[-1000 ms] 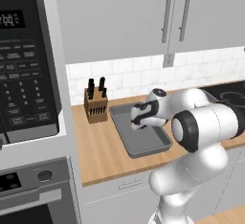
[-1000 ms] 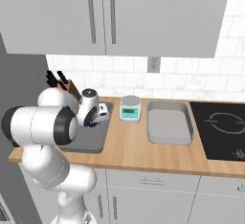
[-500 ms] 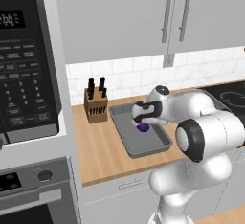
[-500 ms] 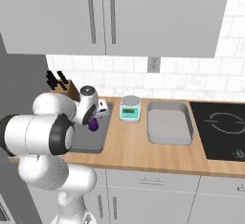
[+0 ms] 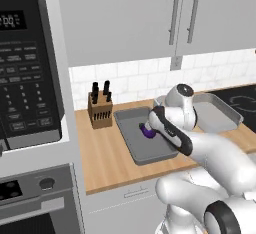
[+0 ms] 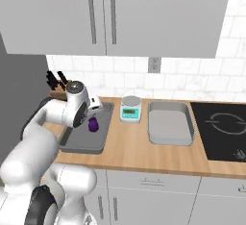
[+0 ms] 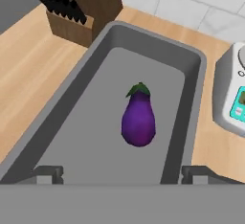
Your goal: Place one eggplant and one steak in each tupperware on the nearby counter, to pack two identical lunches.
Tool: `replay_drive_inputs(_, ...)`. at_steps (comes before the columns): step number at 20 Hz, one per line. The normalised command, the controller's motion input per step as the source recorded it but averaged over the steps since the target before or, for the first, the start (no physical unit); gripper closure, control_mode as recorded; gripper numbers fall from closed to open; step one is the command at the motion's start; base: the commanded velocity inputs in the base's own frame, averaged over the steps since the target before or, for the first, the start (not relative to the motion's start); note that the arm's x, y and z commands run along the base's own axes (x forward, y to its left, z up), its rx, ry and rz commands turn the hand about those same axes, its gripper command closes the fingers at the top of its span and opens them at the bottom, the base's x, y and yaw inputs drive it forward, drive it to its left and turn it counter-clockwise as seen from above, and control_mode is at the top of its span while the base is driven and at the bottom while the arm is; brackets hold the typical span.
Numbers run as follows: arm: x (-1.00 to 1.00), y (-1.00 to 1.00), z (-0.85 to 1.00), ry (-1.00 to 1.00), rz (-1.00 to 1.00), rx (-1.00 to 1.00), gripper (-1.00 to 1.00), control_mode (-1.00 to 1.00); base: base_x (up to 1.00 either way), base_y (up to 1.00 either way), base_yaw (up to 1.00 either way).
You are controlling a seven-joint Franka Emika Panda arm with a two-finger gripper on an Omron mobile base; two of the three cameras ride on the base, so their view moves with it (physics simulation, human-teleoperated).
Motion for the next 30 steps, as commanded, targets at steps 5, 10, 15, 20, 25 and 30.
replay_drive_inputs(5, -1.00, 0.00, 0.50, -0.11, -0.11, 0.00, -1.00, -1.00, 0.00, 0.00, 0.00)
replay_drive_inputs(10, -0.92, -0.05, 0.52, -0.17, -0.18, 0.00, -1.00, -1.00, 0.00, 0.00, 0.00)
replay_drive_inputs(15, -0.83, -0.21, 0.32, -0.19, -0.14, 0.00, -1.00, -1.00, 0.00, 0.00, 0.00)
replay_drive_inputs(20, 0.00, 0.00, 0.00, 0.00, 0.00, 0.00, -1.00, 1.00, -1.00, -0.24, -0.01)
replay_drive_inputs(25, 0.00, 0.00, 0.00, 0.00, 0.00, 0.00, -1.00, 1.00, -1.00, 0.03, 0.00)
replay_drive_inputs(30, 0.00, 0.00, 0.00, 0.00, 0.00, 0.00, -1.00, 1.00, -0.94, 0.81, 0.00)
